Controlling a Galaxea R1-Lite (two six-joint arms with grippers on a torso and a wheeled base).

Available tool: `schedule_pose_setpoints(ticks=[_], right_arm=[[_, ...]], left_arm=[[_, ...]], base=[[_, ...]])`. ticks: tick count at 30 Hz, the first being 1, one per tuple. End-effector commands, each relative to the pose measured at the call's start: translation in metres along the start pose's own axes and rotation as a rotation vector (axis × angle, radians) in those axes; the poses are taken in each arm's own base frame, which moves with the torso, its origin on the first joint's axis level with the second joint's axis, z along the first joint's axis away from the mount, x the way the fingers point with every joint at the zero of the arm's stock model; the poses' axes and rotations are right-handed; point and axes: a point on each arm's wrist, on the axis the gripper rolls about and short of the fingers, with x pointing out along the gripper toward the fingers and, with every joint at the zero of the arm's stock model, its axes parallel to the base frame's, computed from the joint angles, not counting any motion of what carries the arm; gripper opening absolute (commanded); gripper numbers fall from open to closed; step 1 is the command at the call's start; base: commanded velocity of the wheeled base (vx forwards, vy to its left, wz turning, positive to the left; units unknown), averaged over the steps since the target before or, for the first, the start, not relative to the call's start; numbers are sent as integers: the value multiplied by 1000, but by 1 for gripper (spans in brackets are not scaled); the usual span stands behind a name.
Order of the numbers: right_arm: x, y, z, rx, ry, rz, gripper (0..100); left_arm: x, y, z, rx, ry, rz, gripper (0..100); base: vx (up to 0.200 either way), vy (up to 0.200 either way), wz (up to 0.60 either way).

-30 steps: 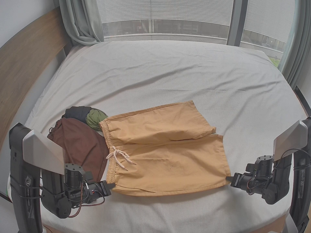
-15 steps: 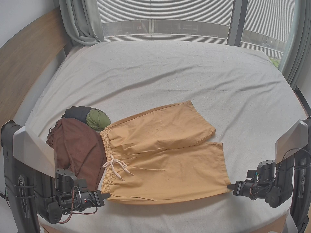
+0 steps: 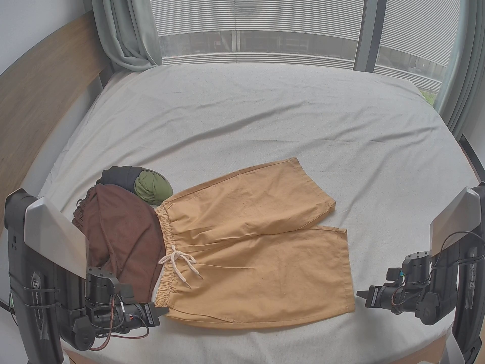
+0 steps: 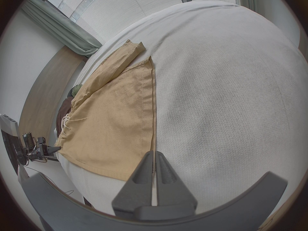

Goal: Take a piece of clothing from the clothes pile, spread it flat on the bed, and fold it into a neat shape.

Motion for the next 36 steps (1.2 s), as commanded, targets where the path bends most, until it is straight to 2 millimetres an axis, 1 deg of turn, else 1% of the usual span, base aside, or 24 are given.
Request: schedule_pose_setpoints(ticks=[1,13,25,26,36], right_arm=[[1,1,0,-3,1,4,100],[3,1,1,-3,-4,9,100],[5,1,2,-2,-7,10,100],[5,0,2,-2,-9,9,100],[5,1,2,-4,-7,11,100]], left_arm=[[1,2,-5,-6,28,9,100],[3,2,-3,-6,16,10,100],[15,5,2,-9,-7,5,100],[15,5,2,-9,-5,4,0],[16,9,4,-19,-11,12,0]], base=[[0,0,0],[0,0,0],[0,0,0],[0,0,0],[0,0,0]])
